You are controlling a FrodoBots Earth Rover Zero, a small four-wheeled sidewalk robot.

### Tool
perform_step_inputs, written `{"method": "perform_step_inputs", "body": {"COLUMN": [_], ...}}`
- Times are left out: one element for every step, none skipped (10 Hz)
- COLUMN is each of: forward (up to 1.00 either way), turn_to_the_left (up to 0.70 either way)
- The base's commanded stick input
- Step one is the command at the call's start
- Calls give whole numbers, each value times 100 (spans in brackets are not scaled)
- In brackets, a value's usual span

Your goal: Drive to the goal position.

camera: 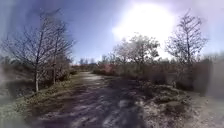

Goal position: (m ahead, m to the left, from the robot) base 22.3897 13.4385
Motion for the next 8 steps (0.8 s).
{"method": "perform_step_inputs", "body": {"forward": [70,70,70,70,70,70,70,70], "turn_to_the_left": [0,0,0,0,0,0,0,0]}}
